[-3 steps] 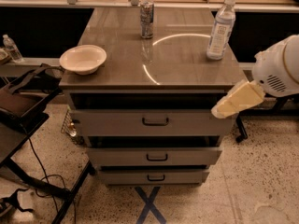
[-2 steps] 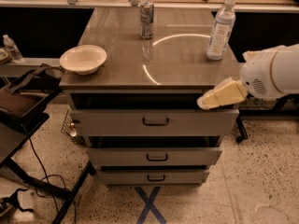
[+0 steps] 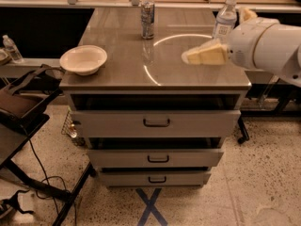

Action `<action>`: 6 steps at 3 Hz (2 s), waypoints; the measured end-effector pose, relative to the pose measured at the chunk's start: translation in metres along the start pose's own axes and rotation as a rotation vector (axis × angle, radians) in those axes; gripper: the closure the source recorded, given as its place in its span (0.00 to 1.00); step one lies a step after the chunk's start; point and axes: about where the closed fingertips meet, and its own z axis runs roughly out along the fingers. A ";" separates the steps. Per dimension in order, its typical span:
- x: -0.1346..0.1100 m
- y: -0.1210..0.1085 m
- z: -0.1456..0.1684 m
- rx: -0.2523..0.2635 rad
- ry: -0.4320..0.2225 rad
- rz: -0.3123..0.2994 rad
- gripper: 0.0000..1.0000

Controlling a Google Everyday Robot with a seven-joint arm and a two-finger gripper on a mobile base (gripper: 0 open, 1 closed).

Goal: Move redbull can near paper bowl

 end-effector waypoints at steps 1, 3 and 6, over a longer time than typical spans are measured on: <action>-0.018 -0.013 0.003 0.069 -0.051 -0.013 0.00; -0.035 -0.010 0.032 0.068 -0.126 0.039 0.00; -0.065 -0.029 0.152 0.102 -0.277 0.217 0.00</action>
Offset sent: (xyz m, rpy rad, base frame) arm 0.0099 0.0007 0.0201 0.0148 -0.0761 -0.0359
